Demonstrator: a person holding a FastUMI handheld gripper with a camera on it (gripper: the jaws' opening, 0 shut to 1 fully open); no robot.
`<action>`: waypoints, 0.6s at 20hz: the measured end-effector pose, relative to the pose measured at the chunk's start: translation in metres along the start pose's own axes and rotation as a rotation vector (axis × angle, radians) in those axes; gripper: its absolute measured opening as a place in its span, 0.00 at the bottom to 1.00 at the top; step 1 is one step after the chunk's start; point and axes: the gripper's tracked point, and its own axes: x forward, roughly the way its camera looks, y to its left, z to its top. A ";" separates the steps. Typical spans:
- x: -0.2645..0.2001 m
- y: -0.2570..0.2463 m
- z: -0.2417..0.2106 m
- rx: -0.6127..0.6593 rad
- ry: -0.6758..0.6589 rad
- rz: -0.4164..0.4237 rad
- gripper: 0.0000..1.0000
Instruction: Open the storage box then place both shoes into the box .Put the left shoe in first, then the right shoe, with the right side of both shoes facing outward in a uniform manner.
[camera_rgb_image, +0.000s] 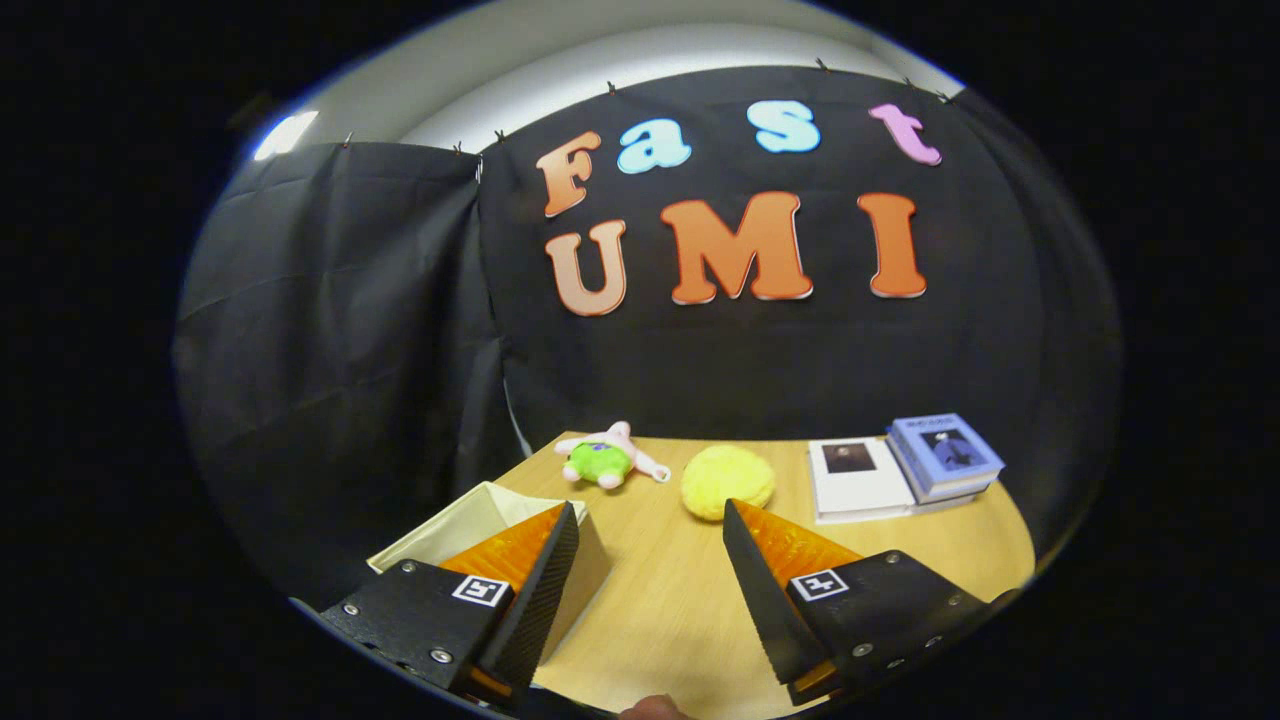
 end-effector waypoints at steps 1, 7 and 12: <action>-0.011 -0.011 0.009 -0.024 -0.046 -0.026 0.88; -0.073 -0.071 0.050 -0.110 -0.292 -0.159 0.93; -0.112 -0.112 0.055 -0.132 -0.327 -0.221 0.96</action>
